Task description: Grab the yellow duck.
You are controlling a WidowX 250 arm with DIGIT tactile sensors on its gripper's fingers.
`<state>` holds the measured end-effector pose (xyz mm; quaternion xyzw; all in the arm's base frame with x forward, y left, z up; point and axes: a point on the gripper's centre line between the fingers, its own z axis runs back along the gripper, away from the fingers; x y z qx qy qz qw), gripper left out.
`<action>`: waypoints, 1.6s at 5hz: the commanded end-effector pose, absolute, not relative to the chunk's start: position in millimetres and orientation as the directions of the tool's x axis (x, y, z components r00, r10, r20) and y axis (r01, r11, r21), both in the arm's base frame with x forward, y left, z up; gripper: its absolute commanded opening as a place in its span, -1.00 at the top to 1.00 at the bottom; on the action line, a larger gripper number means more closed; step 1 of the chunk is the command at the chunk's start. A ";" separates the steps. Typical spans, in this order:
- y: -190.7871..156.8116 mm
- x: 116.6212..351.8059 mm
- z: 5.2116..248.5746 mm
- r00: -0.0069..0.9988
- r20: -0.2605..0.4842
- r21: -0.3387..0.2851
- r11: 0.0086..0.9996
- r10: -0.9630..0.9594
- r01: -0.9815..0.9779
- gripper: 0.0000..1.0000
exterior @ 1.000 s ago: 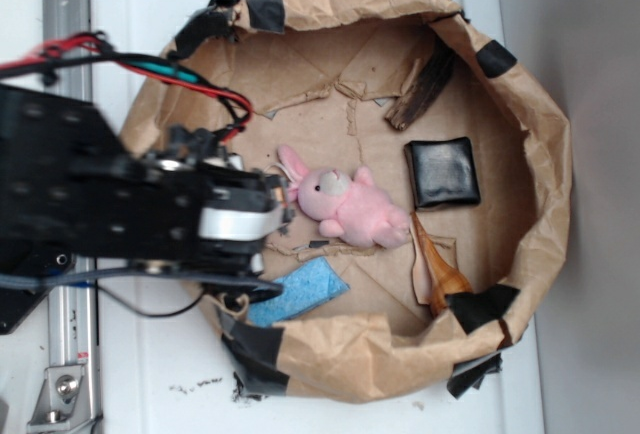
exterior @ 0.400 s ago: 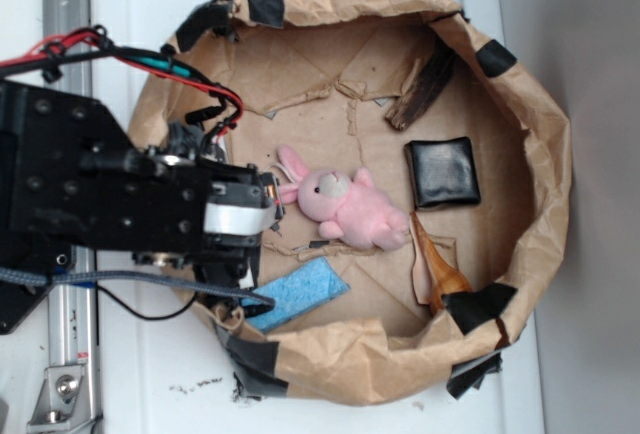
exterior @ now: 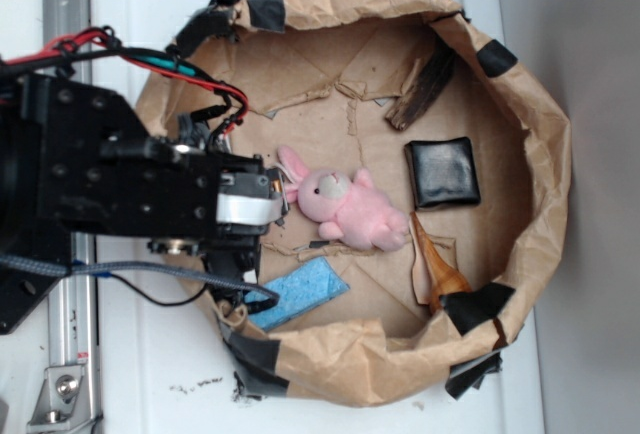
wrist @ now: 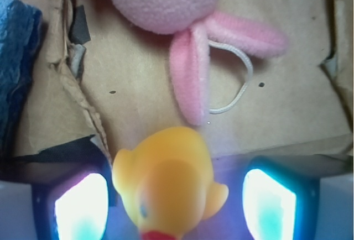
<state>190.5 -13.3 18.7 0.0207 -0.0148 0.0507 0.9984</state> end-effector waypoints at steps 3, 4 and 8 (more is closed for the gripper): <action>-3.4 193.6 22.5 0.996 0.047 0.032 0.996 0.080 -0.082 1.00; 5.6 209.7 46.8 0.991 0.093 0.027 0.995 0.093 -0.096 1.00; 12.5 254.8 152.0 0.977 0.191 0.027 0.994 0.095 -0.102 1.00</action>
